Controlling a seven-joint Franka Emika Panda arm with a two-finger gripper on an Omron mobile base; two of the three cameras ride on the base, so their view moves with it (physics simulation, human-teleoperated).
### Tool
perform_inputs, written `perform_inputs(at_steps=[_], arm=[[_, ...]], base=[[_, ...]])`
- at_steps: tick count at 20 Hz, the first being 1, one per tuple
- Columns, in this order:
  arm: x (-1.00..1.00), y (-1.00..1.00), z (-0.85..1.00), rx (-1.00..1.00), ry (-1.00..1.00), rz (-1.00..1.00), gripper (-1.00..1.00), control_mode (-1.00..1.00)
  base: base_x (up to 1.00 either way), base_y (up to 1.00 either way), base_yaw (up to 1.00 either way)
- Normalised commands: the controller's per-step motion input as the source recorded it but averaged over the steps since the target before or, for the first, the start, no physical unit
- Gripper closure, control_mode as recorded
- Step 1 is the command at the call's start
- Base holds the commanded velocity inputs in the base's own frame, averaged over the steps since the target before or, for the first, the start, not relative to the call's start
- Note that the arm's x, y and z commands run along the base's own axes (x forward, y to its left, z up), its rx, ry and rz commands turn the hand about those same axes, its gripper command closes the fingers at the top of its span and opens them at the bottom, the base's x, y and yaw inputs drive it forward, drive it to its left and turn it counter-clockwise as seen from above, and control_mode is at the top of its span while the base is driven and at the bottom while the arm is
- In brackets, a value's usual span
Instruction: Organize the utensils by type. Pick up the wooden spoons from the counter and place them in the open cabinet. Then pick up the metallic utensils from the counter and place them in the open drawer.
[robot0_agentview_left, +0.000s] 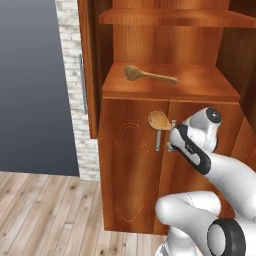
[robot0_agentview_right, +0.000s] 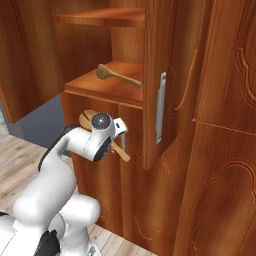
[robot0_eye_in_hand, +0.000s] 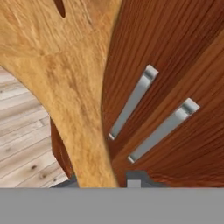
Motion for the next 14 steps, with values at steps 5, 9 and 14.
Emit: perform_inputs(at_steps=[5, 9, 14], arm=[[0.18, 0.19, 0.67, -0.30, -0.14, -0.03, 1.00, -1.00], [0.19, 0.05, 0.78, -0.30, -0.06, 0.01, 1.00, -1.00], [0.17, -0.19, 0.79, -0.14, -0.12, 0.15, 1.00, -1.00]], base=[[0.00, 0.00, 0.00], [0.00, 0.00, 0.00], [0.00, 0.00, 0.00]])
